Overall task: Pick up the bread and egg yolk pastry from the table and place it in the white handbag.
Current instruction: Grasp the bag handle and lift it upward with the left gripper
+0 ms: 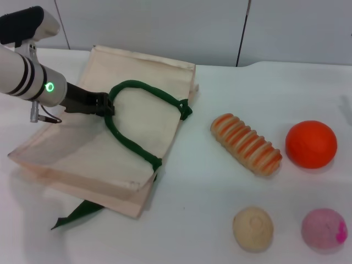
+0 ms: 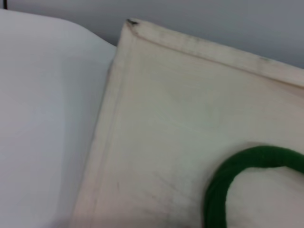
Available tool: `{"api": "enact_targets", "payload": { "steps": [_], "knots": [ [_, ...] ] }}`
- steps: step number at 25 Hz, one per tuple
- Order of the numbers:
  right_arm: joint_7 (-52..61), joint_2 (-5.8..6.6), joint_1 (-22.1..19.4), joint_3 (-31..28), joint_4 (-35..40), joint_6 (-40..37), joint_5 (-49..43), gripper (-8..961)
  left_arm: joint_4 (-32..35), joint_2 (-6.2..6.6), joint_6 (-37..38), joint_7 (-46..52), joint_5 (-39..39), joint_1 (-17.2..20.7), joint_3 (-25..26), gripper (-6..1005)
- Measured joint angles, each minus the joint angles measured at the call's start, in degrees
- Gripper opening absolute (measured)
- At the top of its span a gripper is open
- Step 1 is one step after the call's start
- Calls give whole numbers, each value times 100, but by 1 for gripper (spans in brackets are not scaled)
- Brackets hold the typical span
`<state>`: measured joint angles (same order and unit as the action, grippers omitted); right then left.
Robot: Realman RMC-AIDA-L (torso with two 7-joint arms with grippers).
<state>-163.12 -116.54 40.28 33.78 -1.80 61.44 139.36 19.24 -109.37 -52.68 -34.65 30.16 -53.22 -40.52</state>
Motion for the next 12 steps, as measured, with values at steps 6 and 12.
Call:
{"api": "enact_targets", "payload": {
  "steps": [6,12],
  "knots": [
    [31,-8,5,6,-9,53,-13,891,-21,8,122,-31,-3,-12,0,192],
    [33,-9,-2,6,-14,54,-15,891,-20,-48,385,-187,8,-12,4,123]
  ]
}}
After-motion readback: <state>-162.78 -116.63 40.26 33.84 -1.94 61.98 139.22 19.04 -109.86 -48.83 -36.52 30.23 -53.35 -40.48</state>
